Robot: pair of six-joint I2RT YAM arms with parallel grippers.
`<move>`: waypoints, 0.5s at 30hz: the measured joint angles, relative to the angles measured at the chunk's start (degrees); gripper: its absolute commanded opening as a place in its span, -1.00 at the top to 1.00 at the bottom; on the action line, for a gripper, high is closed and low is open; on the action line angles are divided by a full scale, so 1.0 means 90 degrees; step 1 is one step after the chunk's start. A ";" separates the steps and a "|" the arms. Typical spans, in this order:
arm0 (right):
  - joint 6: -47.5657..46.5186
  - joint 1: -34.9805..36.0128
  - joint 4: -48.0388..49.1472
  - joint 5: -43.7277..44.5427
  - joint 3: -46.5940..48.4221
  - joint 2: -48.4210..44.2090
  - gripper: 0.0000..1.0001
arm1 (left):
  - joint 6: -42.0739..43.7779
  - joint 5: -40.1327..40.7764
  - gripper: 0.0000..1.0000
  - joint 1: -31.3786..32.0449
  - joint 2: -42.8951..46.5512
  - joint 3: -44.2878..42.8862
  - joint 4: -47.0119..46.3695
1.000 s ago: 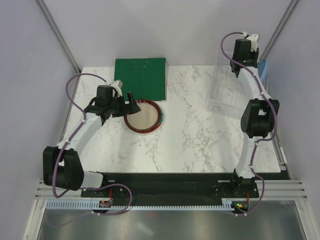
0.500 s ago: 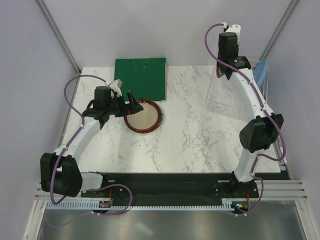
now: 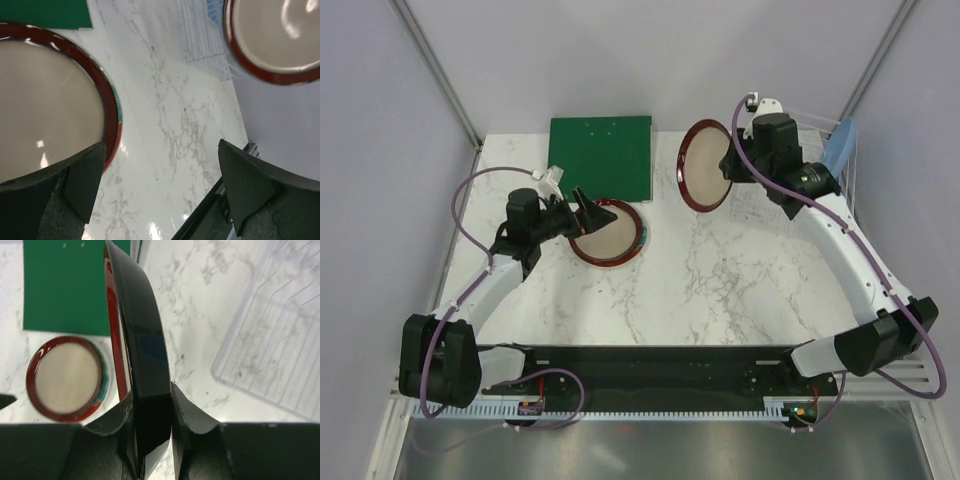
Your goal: Unload the plates from the dish rack
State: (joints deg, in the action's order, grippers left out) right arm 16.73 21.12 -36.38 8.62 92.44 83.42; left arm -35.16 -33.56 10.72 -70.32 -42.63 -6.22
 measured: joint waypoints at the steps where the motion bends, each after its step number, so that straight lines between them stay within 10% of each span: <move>1: 0.0131 0.0044 0.0002 -0.0151 -0.0228 -0.0155 1.00 | -0.0129 -0.0070 -0.99 0.0012 0.0000 0.0100 -0.0231; 15: 0.1321 0.1445 0.0741 -0.1163 -0.1593 -0.0680 1.00 | -0.1022 -0.0335 -0.99 0.0474 -0.0017 0.0661 -0.2059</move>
State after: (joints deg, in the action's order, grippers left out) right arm 28.62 34.13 -29.71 -1.85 78.11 77.30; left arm -44.36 -36.58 14.98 -70.48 -36.69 -24.75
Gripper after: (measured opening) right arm 0.313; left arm 0.995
